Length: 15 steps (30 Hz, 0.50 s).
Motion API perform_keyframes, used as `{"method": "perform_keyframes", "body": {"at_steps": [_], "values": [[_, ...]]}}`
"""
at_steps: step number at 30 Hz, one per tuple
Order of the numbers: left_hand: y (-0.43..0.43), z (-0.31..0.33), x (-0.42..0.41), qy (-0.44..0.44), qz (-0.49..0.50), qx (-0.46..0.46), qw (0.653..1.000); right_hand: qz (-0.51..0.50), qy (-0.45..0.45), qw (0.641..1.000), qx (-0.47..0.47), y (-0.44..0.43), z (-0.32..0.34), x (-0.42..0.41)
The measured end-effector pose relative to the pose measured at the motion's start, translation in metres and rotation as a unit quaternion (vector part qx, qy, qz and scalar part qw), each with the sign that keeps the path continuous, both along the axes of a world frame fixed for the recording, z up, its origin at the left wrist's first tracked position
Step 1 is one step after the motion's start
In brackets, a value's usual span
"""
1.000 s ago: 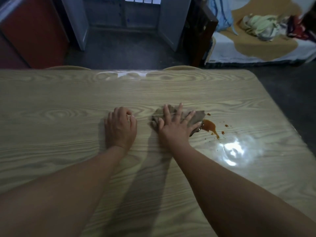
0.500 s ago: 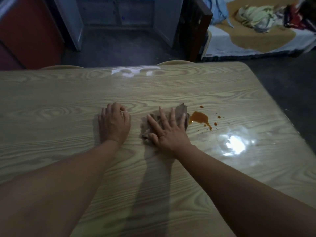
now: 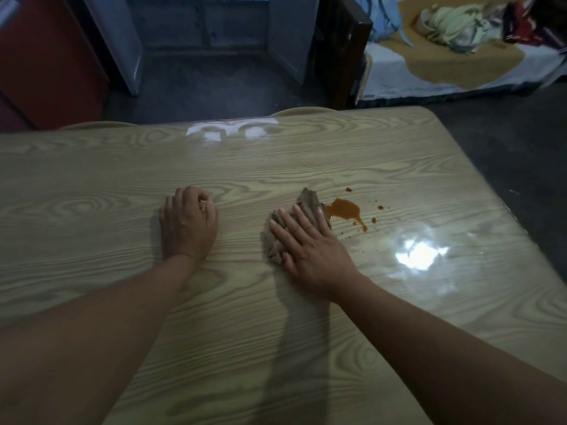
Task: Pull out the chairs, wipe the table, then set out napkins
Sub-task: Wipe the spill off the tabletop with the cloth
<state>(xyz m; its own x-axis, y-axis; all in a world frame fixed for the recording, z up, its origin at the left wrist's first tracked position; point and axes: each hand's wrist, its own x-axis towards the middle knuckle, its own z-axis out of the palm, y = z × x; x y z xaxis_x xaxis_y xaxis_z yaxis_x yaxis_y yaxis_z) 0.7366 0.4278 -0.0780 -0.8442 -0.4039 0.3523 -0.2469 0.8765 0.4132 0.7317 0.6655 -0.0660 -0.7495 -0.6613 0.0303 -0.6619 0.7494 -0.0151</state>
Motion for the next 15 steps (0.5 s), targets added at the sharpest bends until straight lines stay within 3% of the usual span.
{"method": "perform_keyframes", "body": {"at_steps": [7, 15], "values": [[0.000, 0.000, 0.001, -0.009, -0.009, -0.019, 1.000, -0.056, -0.015, 0.998, 0.022, 0.028, -0.002, -0.025], [0.003, 0.002, 0.002, -0.018, -0.005, -0.028, 0.999, -0.181, -0.123, 0.975, 0.027, -0.003, 0.011, -0.024]]}}
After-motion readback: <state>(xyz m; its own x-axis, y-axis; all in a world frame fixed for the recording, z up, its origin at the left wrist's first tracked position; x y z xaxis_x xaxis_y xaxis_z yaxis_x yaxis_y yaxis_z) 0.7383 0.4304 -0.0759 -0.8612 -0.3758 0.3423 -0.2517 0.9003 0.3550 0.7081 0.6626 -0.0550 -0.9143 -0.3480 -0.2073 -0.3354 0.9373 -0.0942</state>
